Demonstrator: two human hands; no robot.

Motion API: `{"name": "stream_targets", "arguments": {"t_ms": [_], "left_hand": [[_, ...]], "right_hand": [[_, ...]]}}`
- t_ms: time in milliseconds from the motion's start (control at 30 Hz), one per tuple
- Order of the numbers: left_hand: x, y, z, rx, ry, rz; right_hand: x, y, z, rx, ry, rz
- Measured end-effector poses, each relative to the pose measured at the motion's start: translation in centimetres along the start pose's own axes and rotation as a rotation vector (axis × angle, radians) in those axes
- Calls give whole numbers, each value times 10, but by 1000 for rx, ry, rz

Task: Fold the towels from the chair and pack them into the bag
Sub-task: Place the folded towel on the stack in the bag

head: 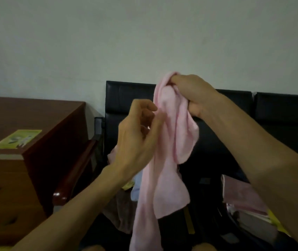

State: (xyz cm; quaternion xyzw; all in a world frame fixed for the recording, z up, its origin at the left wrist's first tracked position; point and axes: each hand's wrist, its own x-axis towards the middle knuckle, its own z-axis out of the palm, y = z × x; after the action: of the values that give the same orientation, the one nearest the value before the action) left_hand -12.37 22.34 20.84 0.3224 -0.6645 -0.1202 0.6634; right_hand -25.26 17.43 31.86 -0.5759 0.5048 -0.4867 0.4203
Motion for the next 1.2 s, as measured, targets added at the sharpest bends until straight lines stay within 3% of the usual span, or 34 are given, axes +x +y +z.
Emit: {"name": "stream_targets", "arguments": {"t_ms": [133,267,433,567,633,700,800,833,900,1000,1200], "left_hand": [[-31,3,4,-42,-250,-182],[-50,-2,16,102,-436,-150],[-68,-13,18,70,-181,-190],[-59,-6,0,-30,-157,-192],[-49,3,-5,-30,-126,-186],[-37,16,-6,-61,-106,-213],[-18,26,-6,-87,-184,-340],[-13,25,-6,-86,-225,-387],[-6,26,-5,-127,-273,-473],[-2,33,2,-210,-306,-544],[1,42,10,-70,-576,-584]], "right_hand": [[-16,4,-7,31,-115,4],[-36,12,-7,139,-130,143],[-48,26,-13,355,-156,210],[-48,45,-35,403,-135,80],[-53,56,-44,274,-183,-28],[-62,69,-52,-7,-230,-67],[-73,85,-60,-751,-247,-182],[-77,87,-62,-875,-238,-237],[-89,85,-64,-742,-320,-303],[-113,78,-53,-421,-504,-242],[-114,95,-41,-617,-117,-488]]}}
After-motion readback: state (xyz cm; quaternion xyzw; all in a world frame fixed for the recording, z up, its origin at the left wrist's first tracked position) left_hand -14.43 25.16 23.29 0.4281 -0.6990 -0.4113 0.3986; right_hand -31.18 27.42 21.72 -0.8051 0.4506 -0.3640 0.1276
